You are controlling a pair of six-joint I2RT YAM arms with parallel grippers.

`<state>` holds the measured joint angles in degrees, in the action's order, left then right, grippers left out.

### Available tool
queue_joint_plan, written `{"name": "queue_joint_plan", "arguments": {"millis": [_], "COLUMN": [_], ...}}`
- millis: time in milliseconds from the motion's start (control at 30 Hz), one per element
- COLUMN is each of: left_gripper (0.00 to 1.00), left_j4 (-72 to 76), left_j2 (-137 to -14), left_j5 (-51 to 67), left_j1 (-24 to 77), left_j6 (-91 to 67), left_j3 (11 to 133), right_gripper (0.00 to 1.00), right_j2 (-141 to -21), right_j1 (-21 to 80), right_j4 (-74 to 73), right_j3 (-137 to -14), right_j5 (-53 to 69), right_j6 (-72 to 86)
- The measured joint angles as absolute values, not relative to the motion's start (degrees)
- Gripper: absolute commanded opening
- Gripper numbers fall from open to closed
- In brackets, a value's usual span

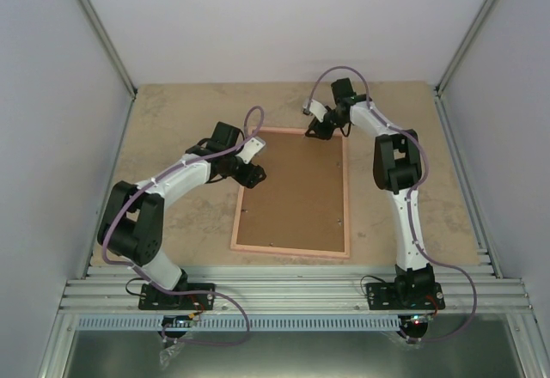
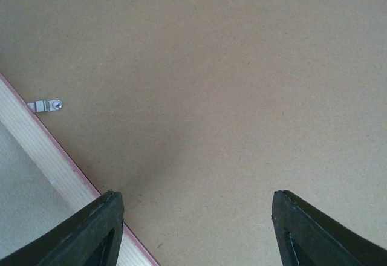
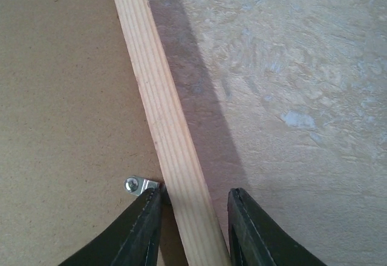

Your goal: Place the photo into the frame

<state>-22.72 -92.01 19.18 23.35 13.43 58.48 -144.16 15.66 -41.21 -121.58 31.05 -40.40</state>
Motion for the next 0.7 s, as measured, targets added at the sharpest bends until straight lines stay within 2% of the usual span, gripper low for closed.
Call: {"name": "queue_joint_plan", "arguments": {"millis": [133, 300, 533, 700], "left_gripper": [0.69, 0.69, 0.70, 0.70], "left_j4": [-22.72, -22.70, -22.94, -24.18], "left_j2": [-92.27, -92.29, -92.90, -93.45], "left_j5": [19.16, 19.07, 18.81, 17.67], "left_j1": [23.35, 23.35, 22.98, 21.76], "left_j6": [13.43, 13.43, 13.45, 13.89], "left_j3": [58.50, 58.50, 59.16, 60.99], "right_gripper": [0.26, 0.27, 0.39, 0.42], "right_j2": [-144.35, -144.40, -144.40, -144.40], "right_j1": [15.66, 15.68, 15.77, 16.25], "right_j4": [-40.93, -40.84, -40.58, -40.73], "right_j3": [-121.82, -121.84, -121.84, -121.91], "right_j5": [31.00, 31.05, 31.03, 30.96], "right_j6": [-39.94, -39.92, -39.68, -41.06]}}
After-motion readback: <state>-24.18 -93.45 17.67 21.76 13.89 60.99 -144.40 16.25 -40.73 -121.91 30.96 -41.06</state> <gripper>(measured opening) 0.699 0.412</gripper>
